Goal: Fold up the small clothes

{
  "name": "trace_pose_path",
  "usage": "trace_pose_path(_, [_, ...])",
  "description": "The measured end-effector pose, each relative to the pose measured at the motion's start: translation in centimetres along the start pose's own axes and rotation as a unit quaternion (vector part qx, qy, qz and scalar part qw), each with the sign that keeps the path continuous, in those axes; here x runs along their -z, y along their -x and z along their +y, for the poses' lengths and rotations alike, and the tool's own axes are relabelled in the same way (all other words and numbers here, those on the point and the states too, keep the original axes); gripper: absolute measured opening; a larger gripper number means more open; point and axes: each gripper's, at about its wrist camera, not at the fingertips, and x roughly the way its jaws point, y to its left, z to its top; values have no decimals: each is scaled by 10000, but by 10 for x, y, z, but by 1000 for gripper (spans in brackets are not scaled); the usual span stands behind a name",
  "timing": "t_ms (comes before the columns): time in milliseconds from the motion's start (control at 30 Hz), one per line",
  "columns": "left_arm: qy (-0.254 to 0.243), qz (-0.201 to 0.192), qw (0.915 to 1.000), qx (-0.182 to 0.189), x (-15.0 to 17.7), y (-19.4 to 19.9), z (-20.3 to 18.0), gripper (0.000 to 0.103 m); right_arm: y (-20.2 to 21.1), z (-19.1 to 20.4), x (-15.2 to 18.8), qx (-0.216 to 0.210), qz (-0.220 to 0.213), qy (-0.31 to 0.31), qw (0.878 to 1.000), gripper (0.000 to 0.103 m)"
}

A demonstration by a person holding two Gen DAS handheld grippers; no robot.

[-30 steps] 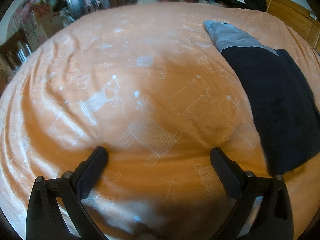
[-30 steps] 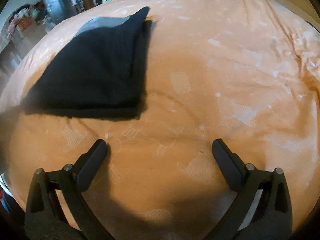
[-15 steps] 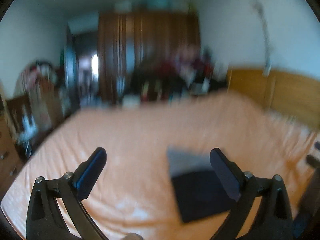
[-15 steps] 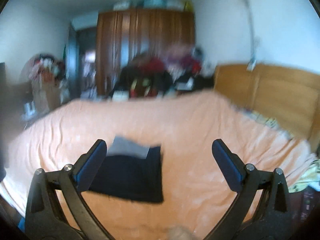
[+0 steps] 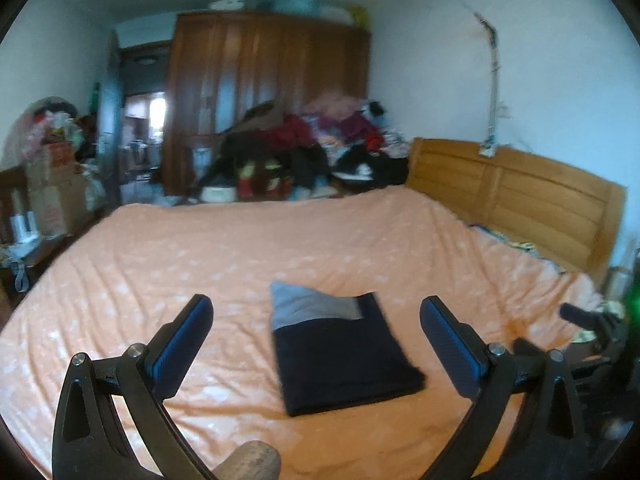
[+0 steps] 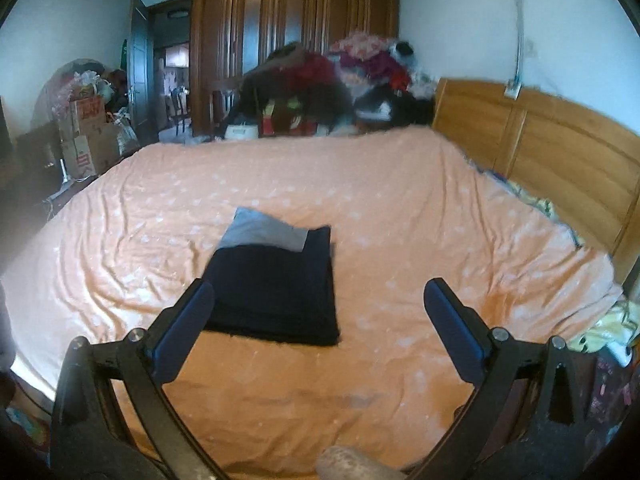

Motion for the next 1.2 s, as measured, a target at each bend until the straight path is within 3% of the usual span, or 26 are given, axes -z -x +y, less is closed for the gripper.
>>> trace_pose_path(233, [-16, 40, 9992, -401, 6, 1, 5, 103, -1, -3, 6, 68, 212, -88, 9997, 103])
trace_pose_path(367, [-108, 273, 9975, -649, 9, -2, 6, 103, -2, 0, 7, 147, 274, -38, 9995, 103])
trace_pose_path(733, [12, 412, 9965, -726, 17, -5, 14, 103, -7, -2, 10, 83, 444, -138, 9989, 103])
trace_pose_path(1200, [-227, 463, 9966, -643, 21, -12, -6, 103, -22, -17, 14, -205, 657, -572, 9960, 103])
